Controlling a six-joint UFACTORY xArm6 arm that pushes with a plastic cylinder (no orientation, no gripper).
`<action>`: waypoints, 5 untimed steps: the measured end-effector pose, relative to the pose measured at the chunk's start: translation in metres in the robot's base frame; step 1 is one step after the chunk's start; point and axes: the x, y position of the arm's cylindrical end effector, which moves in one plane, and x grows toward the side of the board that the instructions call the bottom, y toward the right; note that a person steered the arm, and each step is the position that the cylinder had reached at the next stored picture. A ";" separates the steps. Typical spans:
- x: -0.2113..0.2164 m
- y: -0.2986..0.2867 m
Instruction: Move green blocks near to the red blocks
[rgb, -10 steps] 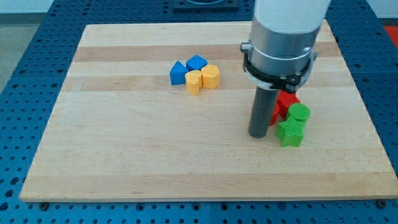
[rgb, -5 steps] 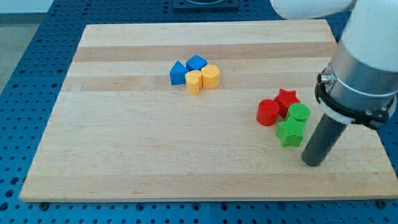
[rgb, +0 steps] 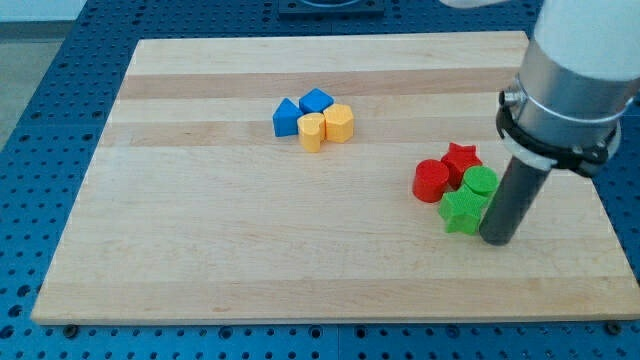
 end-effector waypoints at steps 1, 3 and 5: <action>0.009 0.000; -0.005 -0.011; -0.012 -0.018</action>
